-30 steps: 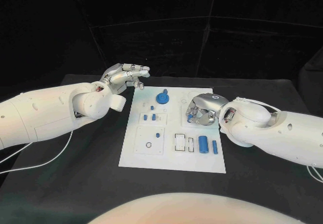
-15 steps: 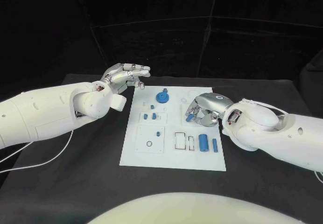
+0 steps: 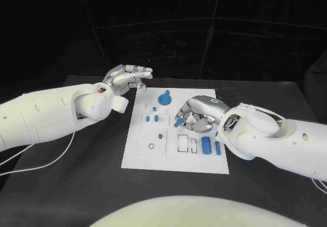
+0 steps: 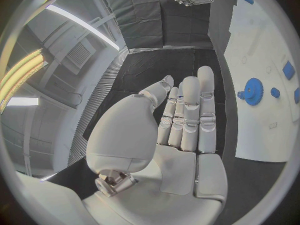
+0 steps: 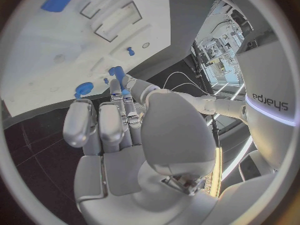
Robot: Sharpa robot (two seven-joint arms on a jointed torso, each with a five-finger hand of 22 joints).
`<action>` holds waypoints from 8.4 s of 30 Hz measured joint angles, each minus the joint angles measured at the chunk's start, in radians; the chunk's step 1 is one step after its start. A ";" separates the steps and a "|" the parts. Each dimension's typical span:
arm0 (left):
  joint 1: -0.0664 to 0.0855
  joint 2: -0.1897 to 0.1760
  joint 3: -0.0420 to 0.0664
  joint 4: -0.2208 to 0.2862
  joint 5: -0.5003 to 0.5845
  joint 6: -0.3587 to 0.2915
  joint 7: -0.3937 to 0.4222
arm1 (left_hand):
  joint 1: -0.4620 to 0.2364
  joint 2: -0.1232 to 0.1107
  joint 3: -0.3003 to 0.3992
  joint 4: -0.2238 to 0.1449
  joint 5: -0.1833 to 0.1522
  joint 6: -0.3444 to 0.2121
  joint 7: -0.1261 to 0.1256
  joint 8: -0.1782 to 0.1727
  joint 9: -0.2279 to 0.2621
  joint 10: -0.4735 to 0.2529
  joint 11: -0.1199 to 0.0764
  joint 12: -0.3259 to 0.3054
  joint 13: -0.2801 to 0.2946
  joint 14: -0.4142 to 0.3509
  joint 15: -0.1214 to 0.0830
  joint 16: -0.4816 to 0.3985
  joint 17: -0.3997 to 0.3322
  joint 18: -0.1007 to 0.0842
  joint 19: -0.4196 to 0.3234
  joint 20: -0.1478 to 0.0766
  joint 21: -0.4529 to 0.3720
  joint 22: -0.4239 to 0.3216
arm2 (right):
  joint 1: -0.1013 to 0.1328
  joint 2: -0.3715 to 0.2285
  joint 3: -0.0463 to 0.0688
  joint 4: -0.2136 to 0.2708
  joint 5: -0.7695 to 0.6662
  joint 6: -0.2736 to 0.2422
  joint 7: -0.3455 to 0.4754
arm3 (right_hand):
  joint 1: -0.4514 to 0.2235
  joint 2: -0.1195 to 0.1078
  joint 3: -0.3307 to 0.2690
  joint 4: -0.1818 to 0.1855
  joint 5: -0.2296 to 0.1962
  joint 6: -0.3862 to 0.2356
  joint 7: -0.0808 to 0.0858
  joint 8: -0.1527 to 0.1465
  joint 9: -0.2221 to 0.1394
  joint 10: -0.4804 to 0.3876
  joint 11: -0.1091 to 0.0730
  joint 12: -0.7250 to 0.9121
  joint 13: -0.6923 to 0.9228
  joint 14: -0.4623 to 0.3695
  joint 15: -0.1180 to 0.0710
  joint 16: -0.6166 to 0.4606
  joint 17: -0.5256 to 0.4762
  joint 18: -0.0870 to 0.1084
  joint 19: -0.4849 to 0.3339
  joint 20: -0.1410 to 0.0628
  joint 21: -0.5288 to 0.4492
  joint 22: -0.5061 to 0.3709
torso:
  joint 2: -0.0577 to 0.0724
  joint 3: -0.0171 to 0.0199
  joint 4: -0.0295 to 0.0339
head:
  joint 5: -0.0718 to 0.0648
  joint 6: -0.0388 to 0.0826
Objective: Assemble the parts on the task board
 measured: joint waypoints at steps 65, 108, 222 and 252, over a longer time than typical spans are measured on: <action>0.000 0.020 0.000 -0.005 0.000 0.005 -0.001 | 0.000 0.000 -0.005 0.000 0.000 -0.004 0.003 0.000 0.000 -0.004 0.004 0.000 0.000 0.000 0.000 0.000 -0.001 0.000 0.000 0.000 -0.004 -0.001 | -0.084 0.302 -0.007 -0.195 -0.125 0.193 0.019 | -0.065 -0.025 -0.042 0.009 0.049 -0.043 0.021 -0.035 -0.007 -0.059 0.021 -0.031 -0.004 -0.001 0.012 0.000 -0.014 0.000 -0.018 0.011 0.000 -0.015 | 0.001 0.0004 -0.0012 | 0.043 -0.024; 0.000 0.011 -0.001 -0.004 0.000 0.013 -0.008 | 0.000 0.000 -0.008 0.003 0.000 -0.004 0.003 0.000 0.000 -0.007 0.000 0.000 -0.001 -0.004 0.004 0.000 -0.003 0.000 0.000 0.000 -0.004 -0.003 | -0.062 0.042 -0.009 -0.024 -0.044 0.013 0.044 | -0.049 -0.006 -0.366 0.035 0.044 -0.190 0.029 0.002 0.009 -0.130 0.029 0.090 0.013 -0.007 0.029 -0.042 -0.082 0.000 -0.054 0.023 -0.056 -0.100 | -0.002 0.0012 -0.0065 | 0.003 -0.008; -0.001 -0.015 -0.019 0.034 0.000 0.033 -0.009 | 0.000 0.000 -0.017 0.000 0.000 -0.003 0.003 0.000 0.000 -0.007 0.000 0.008 -0.001 -0.004 0.004 0.000 -0.007 0.000 0.000 0.000 -0.012 -0.007 | -0.150 -0.004 -0.006 0.038 0.175 -0.087 -0.414 | -0.140 0.158 -0.750 0.300 0.280 -0.064 -0.069 0.295 0.151 0.154 -0.086 1.076 1.153 0.000 -0.054 0.200 0.297 -0.047 0.102 -0.052 0.101 0.155 | -0.006 -0.0038 -0.0244 | -0.044 0.007; -0.001 -0.016 -0.019 0.034 0.000 0.038 -0.012 | 0.000 0.000 -0.016 0.000 0.000 -0.003 0.003 0.000 0.000 -0.007 0.000 0.008 -0.001 -0.004 0.004 0.000 -0.007 0.000 0.000 0.000 -0.012 -0.007 | -0.150 -0.014 -0.006 0.051 0.114 -0.086 -0.419 | -0.061 0.057 -0.637 0.188 0.002 -0.102 -0.063 0.291 0.195 0.096 -0.068 0.895 1.040 0.000 -0.054 0.151 0.252 -0.047 0.087 -0.049 0.086 0.155 | -0.007 -0.0028 -0.0264 | -0.044 0.007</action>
